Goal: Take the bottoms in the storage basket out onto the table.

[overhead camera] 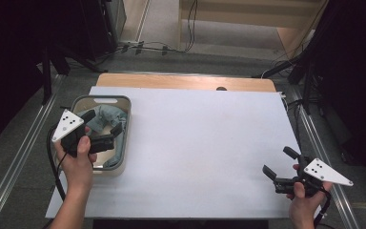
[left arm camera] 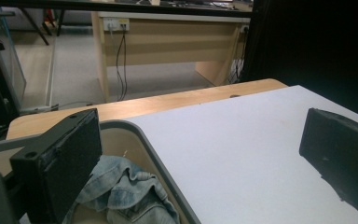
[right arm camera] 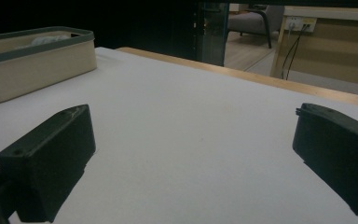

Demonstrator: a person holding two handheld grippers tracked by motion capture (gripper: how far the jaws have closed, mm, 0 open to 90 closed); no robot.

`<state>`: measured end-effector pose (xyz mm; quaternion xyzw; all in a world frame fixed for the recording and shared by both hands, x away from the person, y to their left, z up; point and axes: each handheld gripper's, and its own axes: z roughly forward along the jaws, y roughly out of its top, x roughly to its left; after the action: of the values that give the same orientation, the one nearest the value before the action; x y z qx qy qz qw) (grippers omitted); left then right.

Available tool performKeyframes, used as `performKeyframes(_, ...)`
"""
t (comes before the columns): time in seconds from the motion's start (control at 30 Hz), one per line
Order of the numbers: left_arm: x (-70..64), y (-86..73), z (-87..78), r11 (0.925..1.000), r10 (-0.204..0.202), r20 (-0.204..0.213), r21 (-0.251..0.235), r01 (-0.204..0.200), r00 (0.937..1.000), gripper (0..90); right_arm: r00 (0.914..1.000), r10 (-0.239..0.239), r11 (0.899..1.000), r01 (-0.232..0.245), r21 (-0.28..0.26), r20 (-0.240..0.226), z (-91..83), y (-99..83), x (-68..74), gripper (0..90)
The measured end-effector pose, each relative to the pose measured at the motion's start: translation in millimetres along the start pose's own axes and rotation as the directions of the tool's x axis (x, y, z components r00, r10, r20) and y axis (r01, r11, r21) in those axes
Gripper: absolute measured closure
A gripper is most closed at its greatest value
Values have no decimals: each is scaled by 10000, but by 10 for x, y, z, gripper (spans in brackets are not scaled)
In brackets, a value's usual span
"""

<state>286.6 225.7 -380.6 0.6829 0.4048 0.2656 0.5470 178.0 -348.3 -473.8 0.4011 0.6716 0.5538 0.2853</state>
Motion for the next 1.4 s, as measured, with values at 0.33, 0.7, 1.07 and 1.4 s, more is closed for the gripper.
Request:
performKeyframes(0.33, 82, 184, 200, 9996, 58, 220, 259, -63, 9997, 0, 10000, 46, 10000, -45, 71, -25, 14, -1, 1, 0)
performKeyframes(0.7, 228, 312, 426, 9970, -166, 72, 761, 160, 9998, 0, 10000, 61, 9999, -60, 122, -56, 18, 2, 6, 0)
performKeyframes(1.07, 538, 258, 721, 9760, -1158, -175, 1834, 1170, 9931, 0, 10000, 53, 9999, -53, 98, -9, 14, 3, 7, 0)
performKeyframes(1.4, 657, 115, 922, 9349, -1940, -1096, 2804, 2176, 9749, 17, 10000, 66, 9999, -66, 83, 34, 12, 2, 2, 0)
